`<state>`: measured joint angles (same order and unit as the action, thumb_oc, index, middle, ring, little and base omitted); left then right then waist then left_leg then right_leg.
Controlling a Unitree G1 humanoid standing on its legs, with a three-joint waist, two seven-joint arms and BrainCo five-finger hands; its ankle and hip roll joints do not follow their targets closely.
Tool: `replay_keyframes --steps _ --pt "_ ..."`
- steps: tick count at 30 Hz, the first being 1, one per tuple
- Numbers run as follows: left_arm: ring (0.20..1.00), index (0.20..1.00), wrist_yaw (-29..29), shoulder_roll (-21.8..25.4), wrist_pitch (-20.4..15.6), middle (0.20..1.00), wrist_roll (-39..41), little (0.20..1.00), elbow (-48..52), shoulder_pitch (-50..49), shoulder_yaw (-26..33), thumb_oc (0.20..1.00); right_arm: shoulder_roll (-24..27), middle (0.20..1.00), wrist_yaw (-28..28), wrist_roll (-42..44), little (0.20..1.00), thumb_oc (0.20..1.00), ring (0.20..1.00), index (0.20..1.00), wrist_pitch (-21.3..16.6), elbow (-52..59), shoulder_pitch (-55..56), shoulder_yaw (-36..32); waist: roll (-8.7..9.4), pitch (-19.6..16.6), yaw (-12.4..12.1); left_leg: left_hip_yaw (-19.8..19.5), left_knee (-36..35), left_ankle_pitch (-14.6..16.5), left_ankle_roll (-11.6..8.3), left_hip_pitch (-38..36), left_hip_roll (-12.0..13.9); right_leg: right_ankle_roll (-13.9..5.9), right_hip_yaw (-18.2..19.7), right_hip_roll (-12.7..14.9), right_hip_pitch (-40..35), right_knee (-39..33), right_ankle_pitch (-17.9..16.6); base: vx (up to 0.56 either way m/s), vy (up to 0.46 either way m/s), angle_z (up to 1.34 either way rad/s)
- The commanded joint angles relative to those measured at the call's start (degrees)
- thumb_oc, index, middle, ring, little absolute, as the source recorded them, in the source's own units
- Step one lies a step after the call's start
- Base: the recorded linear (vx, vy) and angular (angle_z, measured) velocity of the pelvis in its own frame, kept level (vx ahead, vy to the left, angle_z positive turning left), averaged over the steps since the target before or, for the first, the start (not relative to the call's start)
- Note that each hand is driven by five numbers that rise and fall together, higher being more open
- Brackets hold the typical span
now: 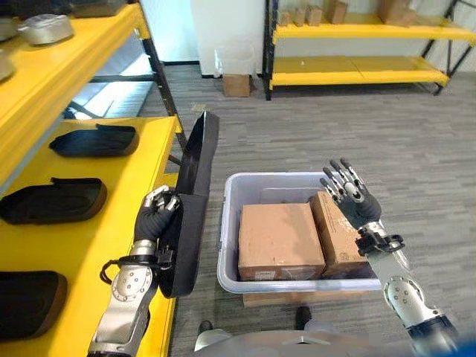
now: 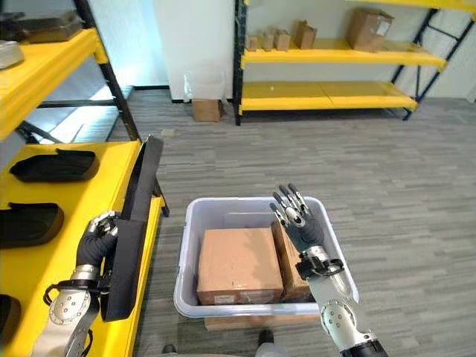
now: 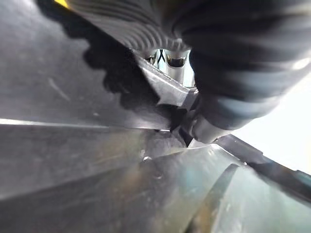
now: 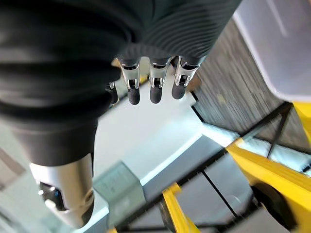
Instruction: Move parts from the plastic box to the shelf.
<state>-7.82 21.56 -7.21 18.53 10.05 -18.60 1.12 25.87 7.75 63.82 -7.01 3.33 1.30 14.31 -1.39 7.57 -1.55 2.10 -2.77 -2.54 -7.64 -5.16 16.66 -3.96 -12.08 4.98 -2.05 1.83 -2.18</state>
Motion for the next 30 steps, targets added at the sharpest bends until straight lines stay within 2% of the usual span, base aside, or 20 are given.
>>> replay_keyframes --steps 1,2,3,4,5,6,9,10,12,13,15,17,18,19,21,22,24,29,30 --pt "0.200 0.200 0.5 3.1 -4.0 0.200 1.9 0.200 5.8 1.2 2.0 0.200 1.5 1.000 0.2 -0.4 1.000 1.000 1.000 1.000 -2.2 3.2 -5.1 -1.1 -0.75 2.0 -3.0 -4.7 2.0 -13.2 0.16 6.5 0.2 0.98 -5.4 1.8 3.9 13.0 11.4 -0.18 -0.140 0.59" --pt "0.200 0.200 0.5 3.1 -4.0 0.200 1.9 0.200 5.8 1.3 2.0 0.200 1.5 1.000 0.2 -0.4 1.000 1.000 1.000 1.000 -2.2 3.2 -5.1 -1.1 -0.86 1.8 -2.7 -5.1 2.1 -13.4 0.17 7.0 0.2 1.01 -5.7 1.7 3.9 12.6 11.1 -0.24 -0.127 0.84" --pt "0.200 0.200 0.2 3.1 -4.0 0.200 1.8 0.200 5.5 2.4 2.0 0.200 2.3 1.000 -0.2 -1.1 1.000 1.000 1.000 1.000 -2.9 3.3 -5.8 -1.9 -0.30 2.8 -2.9 -2.3 4.7 -12.7 1.44 10.0 -1.0 1.54 -8.5 2.8 4.1 12.4 11.2 -0.24 -0.129 1.22" --pt "0.200 0.200 0.0 3.0 -4.1 0.200 1.5 0.200 4.9 3.1 2.0 0.200 2.7 1.000 -0.3 -1.7 1.000 1.000 1.000 1.000 -3.3 3.1 -6.2 -2.1 0.34 3.5 -2.7 -0.7 8.4 -10.6 2.19 10.5 -2.0 1.76 -9.6 3.7 4.8 13.0 11.0 -0.41 -0.290 1.35" --pt "0.200 0.200 0.0 2.7 -4.5 0.200 0.6 0.200 4.4 4.3 2.3 0.200 2.4 1.000 -0.1 -1.8 1.000 1.000 1.000 1.000 -3.8 2.9 -6.4 -2.2 1.28 3.8 -2.7 2.6 17.9 -4.3 3.14 10.5 -5.0 2.31 -12.0 4.7 5.3 11.7 9.9 -0.26 -0.278 1.31" --pt "0.200 0.200 -0.1 2.5 -4.6 0.200 0.6 0.200 4.0 4.8 2.4 0.200 2.0 1.000 0.1 -2.1 1.000 1.000 1.000 1.000 -3.9 3.0 -5.7 -2.6 1.55 3.7 -2.3 4.1 22.5 -0.4 2.93 9.4 -5.1 2.22 -12.6 4.7 4.9 11.8 10.7 -0.23 -0.266 0.99" --pt "0.200 0.200 -0.2 2.0 -4.8 0.200 -0.3 0.200 3.8 5.5 2.5 0.200 0.5 1.000 0.7 -1.5 1.000 1.000 1.000 1.000 -4.0 3.6 -3.9 -3.2 1.82 3.0 -1.2 7.3 27.7 2.1 3.52 6.5 -4.8 3.25 -15.3 4.9 4.9 11.3 10.6 -0.09 -0.074 0.79" --pt "0.200 0.200 0.0 2.0 -4.8 0.200 -0.8 0.200 3.5 6.5 1.8 0.200 -1.1 1.000 0.9 -1.4 1.000 1.000 1.000 1.000 -4.1 3.9 -1.5 -3.9 1.32 2.3 0.3 8.7 28.1 3.6 3.23 3.0 -4.3 3.66 -18.7 5.2 5.1 11.6 10.8 -0.12 -0.040 1.44" --pt "0.200 0.200 -0.2 2.2 -4.8 0.200 -1.1 0.200 3.5 7.2 1.5 0.200 -2.0 1.000 0.9 -1.3 1.000 1.000 1.000 1.000 -4.3 4.3 -0.3 -4.6 0.94 2.0 1.3 9.3 27.3 4.3 2.95 1.3 -4.4 3.51 -20.7 5.7 5.5 12.2 10.7 -0.11 0.075 1.62" --pt "0.200 0.200 -0.3 2.3 -4.9 0.200 -1.7 0.200 3.5 7.7 1.0 0.200 -2.7 1.000 0.8 -1.2 1.000 1.000 1.000 1.000 -4.4 4.4 1.1 -5.1 0.58 1.9 2.1 9.5 25.6 5.9 2.95 -0.2 -5.0 3.27 -22.3 6.5 6.4 13.9 10.6 -0.13 0.147 0.68" --pt "0.200 0.200 -0.2 2.0 -5.0 0.200 -2.3 0.200 3.5 7.7 1.0 0.200 -3.9 1.000 1.2 -0.3 1.000 1.000 1.000 1.000 -4.5 5.3 3.4 -6.5 -0.17 1.2 4.0 12.1 17.1 10.1 4.28 -2.7 -5.5 1.99 -25.0 8.4 6.9 15.1 9.5 -0.10 0.189 0.46" --pt "0.200 0.200 -0.5 2.4 -5.4 0.200 -3.5 0.200 4.1 7.4 1.1 0.200 -4.0 1.000 1.3 -0.5 1.000 1.000 1.000 1.000 -4.7 5.5 4.6 -6.8 -0.68 0.8 4.4 12.2 10.6 10.1 4.17 -5.0 -5.7 1.16 -25.9 9.9 7.8 17.0 8.9 -0.07 0.253 1.20" --pt "0.200 0.200 -1.1 2.8 -5.7 0.200 -5.7 0.200 4.6 6.7 1.9 0.200 -4.5 1.000 1.0 -0.7 1.000 1.000 1.000 1.000 -4.6 5.5 4.9 -7.1 -0.35 1.3 3.5 10.2 10.3 10.6 5.14 -4.0 -7.4 0.25 -25.3 11.2 7.8 17.0 7.5 -0.04 0.187 0.92" --pt "0.200 0.200 -1.1 2.9 -5.7 0.200 -5.8 0.200 4.7 6.7 1.9 0.200 -4.5 1.000 1.0 -0.7 1.000 1.000 1.000 1.000 -4.6 5.4 4.8 -7.1 -0.28 1.4 3.7 10.0 10.4 10.6 5.21 -3.9 -7.5 0.14 -25.4 11.3 7.7 16.9 7.4 -0.02 0.156 0.50" --pt "0.200 0.200 -1.2 3.5 -6.0 0.200 -6.6 0.200 5.9 5.7 3.4 0.200 -4.7 1.000 1.2 -0.4 1.000 1.000 1.000 1.000 -4.3 5.4 5.2 -7.1 0.32 2.1 2.7 9.4 8.2 11.6 5.71 -3.6 -8.8 -1.10 -26.7 13.5 6.5 16.2 5.2 -0.04 0.143 0.34" --pt "0.200 0.200 -1.2 3.5 -6.0 0.200 -6.6 0.200 6.1 5.5 3.5 0.200 -4.8 1.000 1.2 -0.4 1.000 1.000 1.000 1.000 -4.3 5.4 5.3 -7.1 0.38 2.1 2.9 9.3 7.9 11.5 5.81 -3.8 -8.9 -1.23 -26.8 13.5 6.3 16.1 5.0 -0.03 0.144 0.64" --pt "0.200 0.200 -1.6 3.6 -6.6 0.200 -7.9 0.200 6.9 4.1 5.0 0.200 -4.5 1.000 1.5 -1.3 1.000 1.000 1.000 1.000 -3.6 5.4 5.3 -6.5 0.95 2.2 1.1 7.7 7.0 12.0 6.56 -3.6 -10.5 -2.30 -27.5 14.5 5.0 14.9 3.6 0.00 0.136 0.65" --pt "0.200 0.200 -1.6 3.8 -6.7 0.200 -9.1 0.200 8.0 3.1 6.0 0.200 -5.3 1.000 1.7 -1.1 1.000 1.000 1.000 1.000 -3.2 5.1 5.3 -6.3 1.81 2.4 -0.4 6.0 7.2 12.0 7.06 -2.3 -11.7 -3.38 -29.2 15.6 3.2 13.4 2.2 0.01 0.087 0.43" --pt "0.200 0.200 -1.7 3.9 -6.9 0.200 -9.2 0.200 8.2 3.2 6.3 0.200 -5.7 1.000 1.4 -1.5 1.000 1.000 1.000 1.000 -3.0 4.8 4.8 -5.6 2.53 2.1 -2.1 4.3 7.1 11.9 7.13 -1.0 -12.8 -4.60 -30.3 16.5 1.7 11.1 0.1 0.03 0.104 0.38"
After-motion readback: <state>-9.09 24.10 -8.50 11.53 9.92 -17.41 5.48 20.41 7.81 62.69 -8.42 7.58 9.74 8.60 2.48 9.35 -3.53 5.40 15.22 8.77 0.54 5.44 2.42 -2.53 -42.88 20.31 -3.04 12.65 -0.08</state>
